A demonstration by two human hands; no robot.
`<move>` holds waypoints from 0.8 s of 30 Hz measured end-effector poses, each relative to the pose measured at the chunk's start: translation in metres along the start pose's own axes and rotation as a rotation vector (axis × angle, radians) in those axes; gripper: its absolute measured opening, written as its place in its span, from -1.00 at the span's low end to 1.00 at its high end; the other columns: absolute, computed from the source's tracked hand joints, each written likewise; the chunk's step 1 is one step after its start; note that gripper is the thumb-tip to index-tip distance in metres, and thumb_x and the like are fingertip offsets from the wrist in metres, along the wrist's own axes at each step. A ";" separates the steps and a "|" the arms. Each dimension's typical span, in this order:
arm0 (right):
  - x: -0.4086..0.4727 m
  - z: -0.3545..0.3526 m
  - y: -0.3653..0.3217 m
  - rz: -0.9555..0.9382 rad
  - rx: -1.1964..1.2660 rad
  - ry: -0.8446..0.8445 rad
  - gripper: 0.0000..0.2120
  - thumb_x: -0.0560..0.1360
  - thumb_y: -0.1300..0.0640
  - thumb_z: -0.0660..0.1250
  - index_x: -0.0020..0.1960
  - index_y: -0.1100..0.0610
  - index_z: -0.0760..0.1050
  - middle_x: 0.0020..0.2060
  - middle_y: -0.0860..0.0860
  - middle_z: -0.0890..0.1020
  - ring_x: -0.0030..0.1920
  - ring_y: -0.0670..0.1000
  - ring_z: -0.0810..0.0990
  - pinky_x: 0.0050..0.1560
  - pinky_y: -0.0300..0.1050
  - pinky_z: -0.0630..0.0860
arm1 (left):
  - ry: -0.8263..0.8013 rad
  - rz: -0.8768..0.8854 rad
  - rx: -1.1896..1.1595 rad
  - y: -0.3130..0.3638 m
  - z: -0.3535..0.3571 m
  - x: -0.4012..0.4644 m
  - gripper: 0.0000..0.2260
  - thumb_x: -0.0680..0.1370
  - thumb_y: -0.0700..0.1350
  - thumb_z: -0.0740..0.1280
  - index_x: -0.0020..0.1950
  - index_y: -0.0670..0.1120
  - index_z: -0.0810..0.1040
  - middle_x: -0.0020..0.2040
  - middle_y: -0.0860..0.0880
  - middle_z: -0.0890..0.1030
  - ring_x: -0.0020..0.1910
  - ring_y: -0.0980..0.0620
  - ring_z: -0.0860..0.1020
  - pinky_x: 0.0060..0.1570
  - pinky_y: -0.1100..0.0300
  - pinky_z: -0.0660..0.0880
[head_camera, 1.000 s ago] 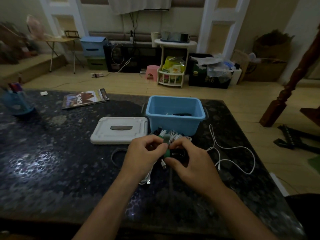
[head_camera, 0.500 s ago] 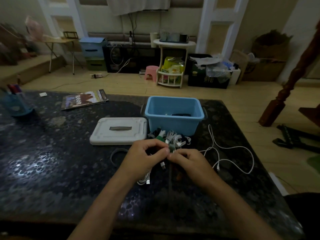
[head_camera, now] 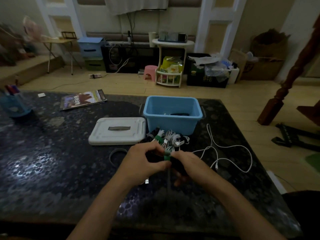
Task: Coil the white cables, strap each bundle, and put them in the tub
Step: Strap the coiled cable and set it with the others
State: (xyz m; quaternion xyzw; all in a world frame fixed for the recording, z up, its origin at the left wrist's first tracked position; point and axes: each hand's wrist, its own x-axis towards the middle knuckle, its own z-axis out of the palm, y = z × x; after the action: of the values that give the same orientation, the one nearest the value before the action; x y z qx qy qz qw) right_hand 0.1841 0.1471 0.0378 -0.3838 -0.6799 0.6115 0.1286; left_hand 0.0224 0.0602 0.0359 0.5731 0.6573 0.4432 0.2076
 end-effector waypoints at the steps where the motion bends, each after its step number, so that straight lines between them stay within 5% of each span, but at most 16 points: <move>1: 0.001 0.000 0.000 -0.011 0.010 -0.012 -0.73 0.66 0.06 0.16 -0.10 0.18 0.51 -0.41 0.09 0.57 -0.43 0.05 0.54 -0.23 0.01 0.51 | 0.021 -0.006 0.004 -0.002 0.000 0.001 -0.81 0.37 -0.06 0.60 -0.20 0.03 0.60 -0.29 0.11 0.62 -0.28 0.22 0.55 -0.25 0.29 0.48; 5: 0.004 -0.002 0.005 -0.109 0.015 -0.004 -0.94 0.62 0.18 0.27 0.03 0.16 0.52 -0.34 0.07 0.66 -0.33 0.07 0.63 -0.21 -0.01 0.57 | 0.032 -0.012 0.036 -0.008 0.002 0.001 -0.82 0.43 -0.04 0.55 -0.21 0.00 0.55 -0.31 0.02 0.59 -0.32 0.18 0.51 -0.25 0.12 0.49; 8: 0.006 0.000 0.011 -0.130 -0.063 0.056 -0.82 0.62 0.15 0.29 -0.05 0.26 0.54 -0.43 0.05 0.63 -0.42 0.05 0.61 -0.29 -0.09 0.55 | 0.034 0.025 0.163 -0.008 0.006 -0.001 -0.87 0.47 0.02 0.50 -0.11 0.10 0.57 -0.27 0.13 0.62 -0.26 0.24 0.57 -0.22 0.30 0.49; 14: 0.015 -0.001 0.021 -0.037 -0.114 0.076 -0.59 0.65 0.01 0.23 -0.27 0.22 0.53 -0.50 0.10 0.57 -0.46 0.08 0.55 -0.24 -0.04 0.51 | -0.111 0.106 0.433 -0.003 0.013 -0.008 -0.80 0.50 0.14 0.41 -0.03 0.08 0.49 -0.16 0.10 0.64 -0.18 0.14 0.59 -0.16 0.13 0.54; 19: 0.022 0.002 0.031 0.046 -0.118 0.092 -0.55 0.64 -0.03 0.22 -0.36 0.15 0.50 -0.51 0.07 0.52 -0.51 0.01 0.51 -0.27 -0.04 0.52 | -0.102 0.190 0.564 -0.009 0.030 -0.009 -0.83 0.55 0.02 0.35 0.14 0.09 0.53 -0.02 0.03 0.63 -0.02 0.00 0.56 -0.13 0.16 0.39; 24: 0.027 0.005 0.034 0.089 -0.193 0.082 -0.50 0.60 -0.26 0.16 -0.24 0.09 0.59 -0.42 0.07 0.64 -0.44 0.03 0.61 -0.26 -0.10 0.55 | -0.048 0.097 0.492 -0.024 0.039 -0.005 -0.88 0.50 -0.03 0.37 0.02 0.08 0.61 -0.15 0.02 0.67 -0.16 -0.02 0.61 -0.20 0.09 0.51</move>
State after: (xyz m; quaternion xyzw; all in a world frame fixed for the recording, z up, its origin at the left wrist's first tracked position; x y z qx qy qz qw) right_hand 0.1745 0.1604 -0.0030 -0.4490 -0.7120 0.5320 0.0916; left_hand 0.0403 0.0701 -0.0055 0.6476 0.7120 0.2656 0.0556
